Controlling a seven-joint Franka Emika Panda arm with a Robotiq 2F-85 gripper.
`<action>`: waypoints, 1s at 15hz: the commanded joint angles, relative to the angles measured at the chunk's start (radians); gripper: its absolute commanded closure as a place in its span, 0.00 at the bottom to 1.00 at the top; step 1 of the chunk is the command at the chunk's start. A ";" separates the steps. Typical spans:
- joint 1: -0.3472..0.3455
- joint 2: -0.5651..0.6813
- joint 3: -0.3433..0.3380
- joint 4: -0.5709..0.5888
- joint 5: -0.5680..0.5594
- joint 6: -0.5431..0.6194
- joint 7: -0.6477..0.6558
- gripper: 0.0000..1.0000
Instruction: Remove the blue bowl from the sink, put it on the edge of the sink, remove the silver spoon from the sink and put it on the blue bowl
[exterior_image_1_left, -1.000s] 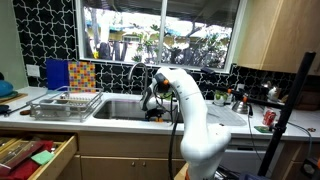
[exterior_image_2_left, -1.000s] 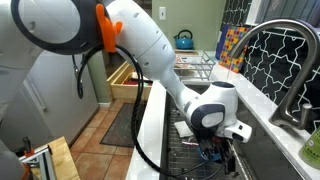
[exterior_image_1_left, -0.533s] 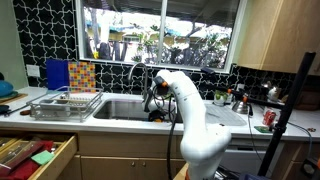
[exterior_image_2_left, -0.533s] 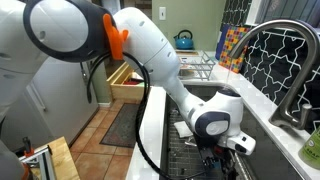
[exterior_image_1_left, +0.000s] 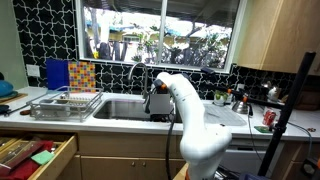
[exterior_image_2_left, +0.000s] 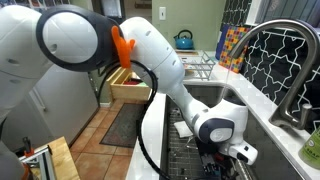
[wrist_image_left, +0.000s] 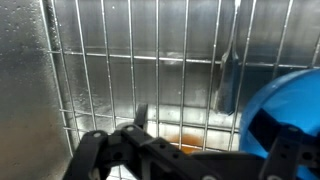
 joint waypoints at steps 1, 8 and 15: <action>-0.052 0.050 0.028 0.069 0.048 -0.044 -0.001 0.00; -0.078 0.033 0.055 0.085 0.092 -0.036 -0.029 0.00; -0.085 0.039 0.041 0.139 0.075 -0.077 -0.035 0.00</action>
